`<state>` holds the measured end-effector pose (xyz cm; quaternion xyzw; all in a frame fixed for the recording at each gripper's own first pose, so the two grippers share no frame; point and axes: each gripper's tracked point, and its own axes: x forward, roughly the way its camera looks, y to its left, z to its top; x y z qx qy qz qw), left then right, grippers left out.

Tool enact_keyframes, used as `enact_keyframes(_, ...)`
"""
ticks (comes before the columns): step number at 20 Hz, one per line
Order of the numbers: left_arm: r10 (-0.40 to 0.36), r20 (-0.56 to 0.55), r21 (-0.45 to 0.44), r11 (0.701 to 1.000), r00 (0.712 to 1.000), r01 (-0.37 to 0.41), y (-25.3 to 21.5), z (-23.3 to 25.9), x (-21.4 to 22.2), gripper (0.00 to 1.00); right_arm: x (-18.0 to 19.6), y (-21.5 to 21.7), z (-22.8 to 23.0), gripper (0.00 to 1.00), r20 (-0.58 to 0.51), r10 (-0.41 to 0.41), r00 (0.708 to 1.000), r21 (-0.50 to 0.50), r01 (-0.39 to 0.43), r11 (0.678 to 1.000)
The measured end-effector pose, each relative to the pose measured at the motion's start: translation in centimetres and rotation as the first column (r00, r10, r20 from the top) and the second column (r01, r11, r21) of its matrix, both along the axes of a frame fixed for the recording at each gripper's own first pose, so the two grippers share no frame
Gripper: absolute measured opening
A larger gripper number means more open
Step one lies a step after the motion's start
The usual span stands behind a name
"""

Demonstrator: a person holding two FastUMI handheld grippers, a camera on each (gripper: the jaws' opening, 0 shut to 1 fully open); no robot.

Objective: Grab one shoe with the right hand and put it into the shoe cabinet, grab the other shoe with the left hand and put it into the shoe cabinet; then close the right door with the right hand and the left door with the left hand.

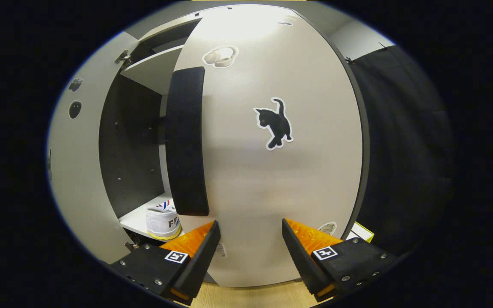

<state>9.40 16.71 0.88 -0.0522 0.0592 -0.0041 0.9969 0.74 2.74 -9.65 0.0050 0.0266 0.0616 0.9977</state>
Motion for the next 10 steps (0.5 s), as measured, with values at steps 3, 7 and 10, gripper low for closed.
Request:
enact_keyframes(3,-0.016,-0.017,0.0,1.0,1.0,0.016,-0.6,-0.7,0.7,0.97,0.2,0.0,0.0,0.91,0.004,-0.01,1.0,-0.012,0.01,1.0)
enact_keyframes(7,-0.025,-0.018,0.009,1.0,1.0,0.025,-1.2,-0.8,1.3,0.99,0.4,0.1,0.0,0.91,0.008,-0.017,1.0,-0.027,0.017,0.999)
enact_keyframes(10,-0.018,-0.011,0.012,1.0,1.0,0.018,-1.2,-0.9,1.2,0.99,0.2,-0.2,-0.1,0.9,-0.009,-0.018,1.0,-0.015,0.018,1.0)
